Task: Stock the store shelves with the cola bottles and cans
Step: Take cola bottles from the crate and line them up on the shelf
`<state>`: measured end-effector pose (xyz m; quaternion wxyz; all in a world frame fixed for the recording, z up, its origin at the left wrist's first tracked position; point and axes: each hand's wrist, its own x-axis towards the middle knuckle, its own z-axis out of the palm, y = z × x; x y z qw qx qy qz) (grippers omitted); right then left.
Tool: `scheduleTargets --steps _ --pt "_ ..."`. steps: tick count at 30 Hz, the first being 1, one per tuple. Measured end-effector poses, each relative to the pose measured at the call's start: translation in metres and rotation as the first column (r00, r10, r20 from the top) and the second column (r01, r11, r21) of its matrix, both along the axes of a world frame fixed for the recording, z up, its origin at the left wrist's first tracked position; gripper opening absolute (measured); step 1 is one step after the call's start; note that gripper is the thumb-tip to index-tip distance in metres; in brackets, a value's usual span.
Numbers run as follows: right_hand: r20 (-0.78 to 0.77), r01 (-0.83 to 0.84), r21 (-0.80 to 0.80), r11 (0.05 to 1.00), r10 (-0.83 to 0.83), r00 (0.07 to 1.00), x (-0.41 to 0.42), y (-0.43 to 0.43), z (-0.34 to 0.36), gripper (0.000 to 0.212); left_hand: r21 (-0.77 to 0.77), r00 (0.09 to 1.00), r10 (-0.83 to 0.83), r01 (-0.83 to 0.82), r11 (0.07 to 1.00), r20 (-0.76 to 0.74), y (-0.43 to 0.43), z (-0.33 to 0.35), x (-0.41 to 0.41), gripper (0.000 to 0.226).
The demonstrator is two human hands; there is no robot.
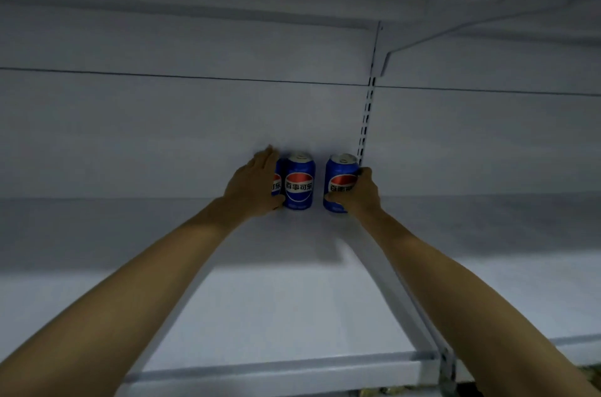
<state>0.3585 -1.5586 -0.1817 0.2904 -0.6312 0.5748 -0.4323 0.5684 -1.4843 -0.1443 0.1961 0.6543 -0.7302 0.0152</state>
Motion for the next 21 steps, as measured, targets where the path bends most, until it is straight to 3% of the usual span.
scheduleTargets --steps 21 --pt "-0.036 -0.104 -0.046 0.994 0.102 0.994 0.015 -0.031 -0.017 0.079 -0.001 0.995 0.098 -0.098 0.995 -0.022 -0.007 -0.009 -0.010 0.100"
